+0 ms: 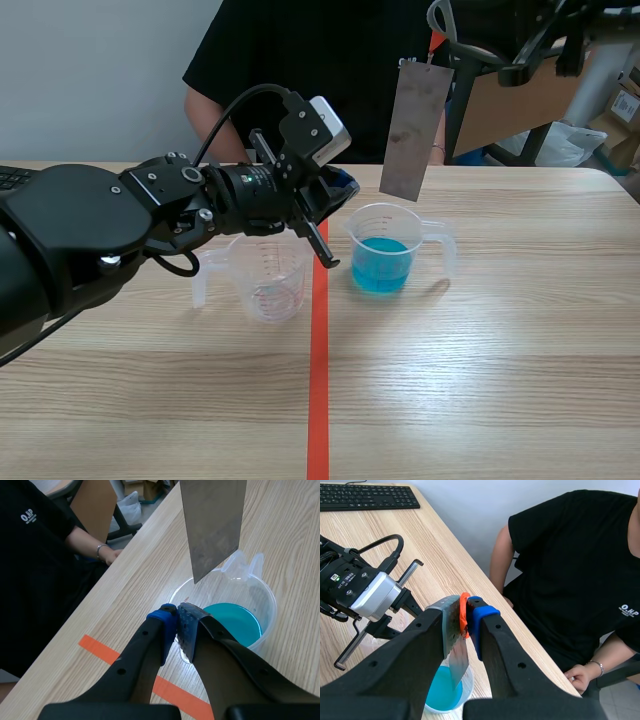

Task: Do the redox reaction experiment.
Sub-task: 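Point at the plate with the left hand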

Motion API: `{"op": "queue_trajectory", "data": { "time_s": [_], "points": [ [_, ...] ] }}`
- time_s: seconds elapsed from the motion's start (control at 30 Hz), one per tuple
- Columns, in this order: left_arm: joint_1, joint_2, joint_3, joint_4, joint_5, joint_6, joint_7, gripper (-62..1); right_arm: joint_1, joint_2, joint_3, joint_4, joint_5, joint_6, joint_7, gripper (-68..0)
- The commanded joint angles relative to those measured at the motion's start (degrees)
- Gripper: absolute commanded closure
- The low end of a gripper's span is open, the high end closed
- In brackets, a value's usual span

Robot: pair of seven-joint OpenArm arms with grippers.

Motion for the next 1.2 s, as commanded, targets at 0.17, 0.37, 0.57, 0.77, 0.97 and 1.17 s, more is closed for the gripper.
{"op": "queue_trajectory", "data": {
  "time_s": [0.17, 0.37, 0.57, 0.77, 0.97, 1.17],
  "points": [
    [-1.1, 0.7, -0.5, 1.2, -0.8, 0.1, -0.8, -4.0, 1.6, 0.1, 0.2, 0.4, 0.5, -0.2, 1.1, -1.5],
    [-1.1, 0.6, -0.5, 1.2, -0.8, 0.1, -0.8, -4.0, 1.6, 0.1, 0.2, 0.4, 0.5, -0.2, 1.0, -1.5],
    [-1.1, -1.7, -0.5, 2.0, -7.1, -1.0, -0.9, -4.0, 1.6, 0.1, 0.2, 0.4, 0.9, -0.2, 1.0, -1.5],
    [1.9, -10.1, -0.5, 8.3, -10.1, -0.9, -2.8, -4.0, 1.6, 0.1, 0.2, 0.4, 0.9, -0.2, 1.0, -1.6],
    [9.5, -23.8, -0.9, 19.0, -14.8, 0.3, -2.5, -4.0, 1.6, 0.1, 0.2, 0.4, 0.9, -0.2, 1.0, -1.6],
    [20.6, -36.9, -7.4, 24.9, -22.1, 1.9, -1.0, -4.0, 1.6, 0.1, 0.2, 0.4, 0.8, -0.2, 0.9, -1.6]
  ]
}}
